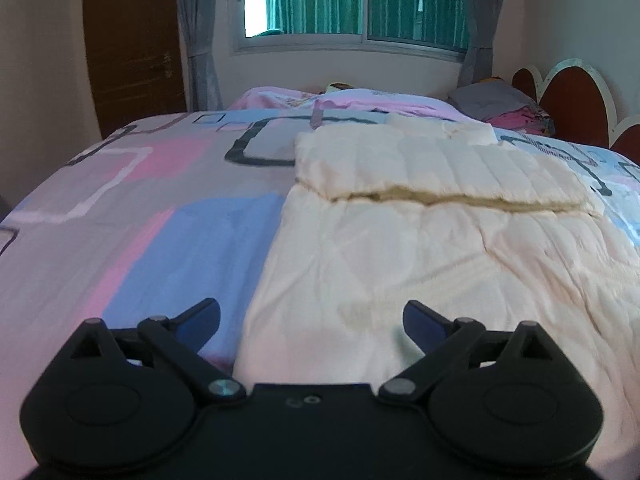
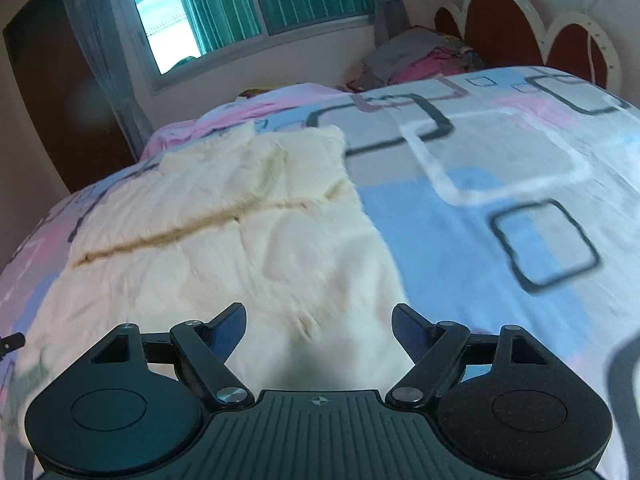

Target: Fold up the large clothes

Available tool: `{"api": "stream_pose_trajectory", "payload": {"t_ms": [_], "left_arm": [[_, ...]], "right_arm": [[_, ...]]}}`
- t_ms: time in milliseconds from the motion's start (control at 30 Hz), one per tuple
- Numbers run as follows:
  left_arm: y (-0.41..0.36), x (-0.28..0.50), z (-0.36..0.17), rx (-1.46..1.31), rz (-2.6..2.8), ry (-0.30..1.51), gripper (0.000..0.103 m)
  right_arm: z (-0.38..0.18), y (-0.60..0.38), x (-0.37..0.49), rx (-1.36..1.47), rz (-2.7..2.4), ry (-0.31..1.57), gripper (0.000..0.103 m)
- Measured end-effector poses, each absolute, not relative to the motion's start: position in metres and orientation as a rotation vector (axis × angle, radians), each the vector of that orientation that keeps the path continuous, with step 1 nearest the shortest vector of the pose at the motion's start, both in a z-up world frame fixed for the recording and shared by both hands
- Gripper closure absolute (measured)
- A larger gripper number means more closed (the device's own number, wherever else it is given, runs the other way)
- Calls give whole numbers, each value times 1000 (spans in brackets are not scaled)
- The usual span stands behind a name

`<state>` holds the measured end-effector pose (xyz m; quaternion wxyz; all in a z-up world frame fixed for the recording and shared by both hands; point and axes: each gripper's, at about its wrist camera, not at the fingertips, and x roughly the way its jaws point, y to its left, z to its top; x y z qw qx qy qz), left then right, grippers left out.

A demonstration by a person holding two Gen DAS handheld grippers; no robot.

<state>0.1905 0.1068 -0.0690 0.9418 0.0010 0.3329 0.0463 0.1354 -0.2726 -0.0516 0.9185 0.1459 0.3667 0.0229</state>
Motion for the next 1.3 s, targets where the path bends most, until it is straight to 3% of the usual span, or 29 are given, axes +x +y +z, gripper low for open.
{"api": "stream_pose_trajectory", "payload": {"t_ms": [500, 800, 1067, 1133, 1300], "left_arm": [[116, 116, -83, -96, 162, 726, 5], [151, 117, -98, -411, 92, 759, 24], [159, 123, -109, -585, -20, 746, 29], [162, 122, -111, -657, -89, 742, 33], [173, 126, -121, -769, -151, 740, 38]], "right_arm": [[-57, -307, 69, 385, 55, 782, 24], [-95, -342, 75, 680, 63, 838, 24], [-105, -343, 81, 786, 184, 846, 24], [-109, -341, 82, 833, 248, 869, 34], [-112, -342, 93, 861, 289, 879, 42]]}}
